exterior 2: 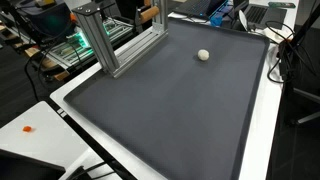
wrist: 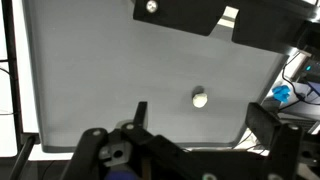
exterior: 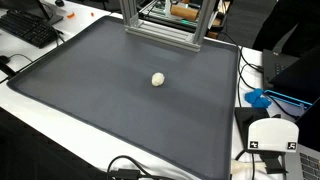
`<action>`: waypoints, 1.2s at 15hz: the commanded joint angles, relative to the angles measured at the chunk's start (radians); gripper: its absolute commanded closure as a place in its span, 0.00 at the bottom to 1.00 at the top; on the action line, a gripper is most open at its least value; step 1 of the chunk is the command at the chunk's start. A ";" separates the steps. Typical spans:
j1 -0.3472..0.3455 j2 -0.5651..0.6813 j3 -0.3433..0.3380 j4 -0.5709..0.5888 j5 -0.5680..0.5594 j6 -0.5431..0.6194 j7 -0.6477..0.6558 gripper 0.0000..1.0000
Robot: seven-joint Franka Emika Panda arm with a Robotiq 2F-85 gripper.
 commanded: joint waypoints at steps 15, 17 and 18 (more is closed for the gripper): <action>-0.022 -0.090 0.349 -0.120 0.114 0.017 0.455 0.00; -0.011 -0.113 0.388 -0.147 0.114 0.009 0.503 0.00; -0.004 -0.130 0.410 -0.168 0.110 0.015 0.523 0.00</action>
